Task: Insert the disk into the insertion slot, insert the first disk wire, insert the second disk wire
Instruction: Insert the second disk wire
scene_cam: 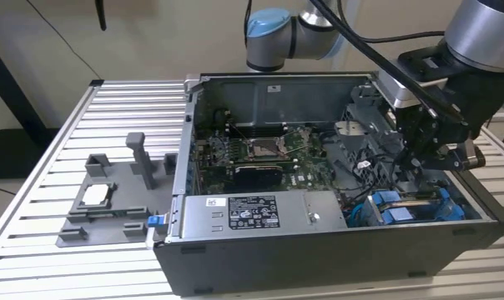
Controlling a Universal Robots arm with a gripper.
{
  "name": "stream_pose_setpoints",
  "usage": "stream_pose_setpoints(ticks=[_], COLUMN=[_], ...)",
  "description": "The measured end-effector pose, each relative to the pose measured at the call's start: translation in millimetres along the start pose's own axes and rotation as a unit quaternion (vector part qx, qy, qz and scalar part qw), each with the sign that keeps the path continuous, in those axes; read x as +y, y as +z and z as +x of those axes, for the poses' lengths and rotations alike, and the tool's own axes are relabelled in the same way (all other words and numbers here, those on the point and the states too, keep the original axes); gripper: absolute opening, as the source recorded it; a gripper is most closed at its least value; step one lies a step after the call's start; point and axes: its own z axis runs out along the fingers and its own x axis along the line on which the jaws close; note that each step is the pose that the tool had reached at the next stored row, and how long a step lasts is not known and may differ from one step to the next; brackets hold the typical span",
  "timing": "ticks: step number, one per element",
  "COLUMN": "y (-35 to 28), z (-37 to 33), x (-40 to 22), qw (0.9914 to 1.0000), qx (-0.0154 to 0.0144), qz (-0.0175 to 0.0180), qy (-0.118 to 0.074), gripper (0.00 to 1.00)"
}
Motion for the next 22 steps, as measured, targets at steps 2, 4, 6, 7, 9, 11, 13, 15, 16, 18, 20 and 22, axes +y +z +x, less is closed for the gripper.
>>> stream_pose_setpoints(ticks=[2, 4, 6, 7, 9, 11, 13, 15, 16, 18, 20, 22], y=[1.4, 3.3, 5.5, 6.6, 8.8, 11.4, 14.2, 16.2, 17.4, 19.4, 21.0, 22.0], z=[3.5, 6.3, 8.7, 9.6, 11.1, 12.0, 12.5, 12.8, 13.1, 13.4, 13.5, 13.4], x=[-0.1, -0.1, -0.4, -0.6, -1.2, -1.6, -1.7, -2.4, -3.0, -3.8, -3.9, -4.0], qw=[1.00000, 1.00000, 0.99999, 0.99999, 0.99998, 0.99995, 0.99985, 0.99973, 0.99966, 0.99957, 0.99951, 0.99944], qx=[0.0002, 0.0002, 0.0003, 0.0004, 0.0006, 0.0011, 0.0018, 0.0022, 0.0024, 0.0028, 0.0042, 0.0072], qz=[0.0001, 0.0003, 0.0005, 0.0006, 0.0009, 0.0014, 0.0024, 0.0033, 0.0036, 0.0041, 0.0042, 0.0043], qy=[0.001, 0.002, 0.004, 0.004, 0.006, 0.010, 0.017, 0.023, 0.026, 0.029, 0.031, 0.032], gripper=[0.15, 0.15, 0.15, 0.15, 0.15, 0.15, 0.15, 0.15, 0.15, 0.15, 0.15, 0.15])
